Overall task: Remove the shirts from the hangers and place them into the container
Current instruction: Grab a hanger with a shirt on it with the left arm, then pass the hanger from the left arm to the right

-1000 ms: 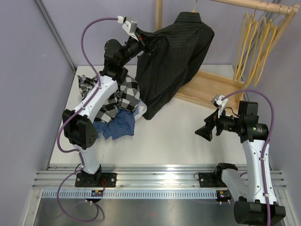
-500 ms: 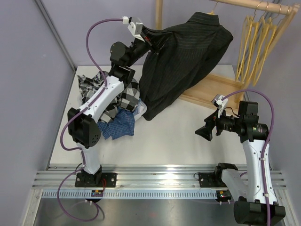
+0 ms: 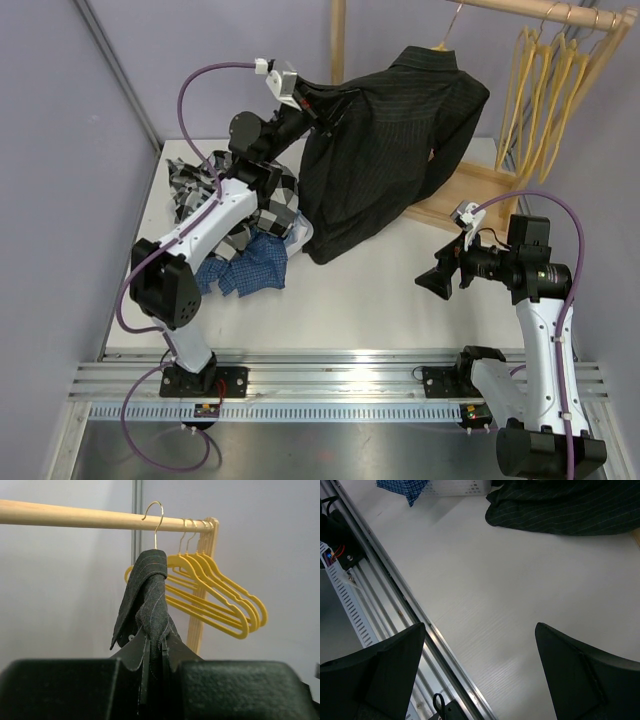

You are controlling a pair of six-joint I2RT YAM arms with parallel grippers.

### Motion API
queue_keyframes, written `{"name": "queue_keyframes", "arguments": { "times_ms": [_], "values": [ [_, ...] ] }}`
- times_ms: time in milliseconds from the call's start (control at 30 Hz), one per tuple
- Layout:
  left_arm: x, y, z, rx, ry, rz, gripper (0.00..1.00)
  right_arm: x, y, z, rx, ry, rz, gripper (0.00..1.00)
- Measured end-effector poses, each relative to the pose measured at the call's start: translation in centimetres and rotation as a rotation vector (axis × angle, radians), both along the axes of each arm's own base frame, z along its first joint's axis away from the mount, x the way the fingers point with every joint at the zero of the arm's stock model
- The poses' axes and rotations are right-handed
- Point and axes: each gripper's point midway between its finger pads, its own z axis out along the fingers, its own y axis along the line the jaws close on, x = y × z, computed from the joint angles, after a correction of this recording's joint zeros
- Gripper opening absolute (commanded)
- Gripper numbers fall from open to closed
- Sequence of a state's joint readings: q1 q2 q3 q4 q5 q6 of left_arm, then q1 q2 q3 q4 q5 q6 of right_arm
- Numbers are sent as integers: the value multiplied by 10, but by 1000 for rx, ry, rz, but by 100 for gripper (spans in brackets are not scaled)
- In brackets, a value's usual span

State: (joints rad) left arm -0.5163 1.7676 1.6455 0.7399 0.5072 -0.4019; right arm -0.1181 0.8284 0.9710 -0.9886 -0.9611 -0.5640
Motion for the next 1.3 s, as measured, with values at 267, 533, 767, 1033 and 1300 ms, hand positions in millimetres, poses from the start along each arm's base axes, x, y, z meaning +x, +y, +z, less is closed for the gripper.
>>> {"name": "queue_keyframes", "arguments": {
  "times_ms": [267,533,767,1033,1300],
  "values": [
    [-44,24,7,-36,-19,-18,0,-1,0,0,-4,-11,12,99],
    [-74,34,-38,2,31,-57,0,-14,1,-3,-37,-26,72,99],
    [-115,45,-90,106,74,-107,0,-32,2,29,-111,-163,177,99],
    [-173,67,-106,225,-19,-151,0,-32,4,76,-163,-361,235,99],
    [-209,84,-147,427,-57,-168,0,-21,-21,64,-331,-357,164,88]
  ]
}}
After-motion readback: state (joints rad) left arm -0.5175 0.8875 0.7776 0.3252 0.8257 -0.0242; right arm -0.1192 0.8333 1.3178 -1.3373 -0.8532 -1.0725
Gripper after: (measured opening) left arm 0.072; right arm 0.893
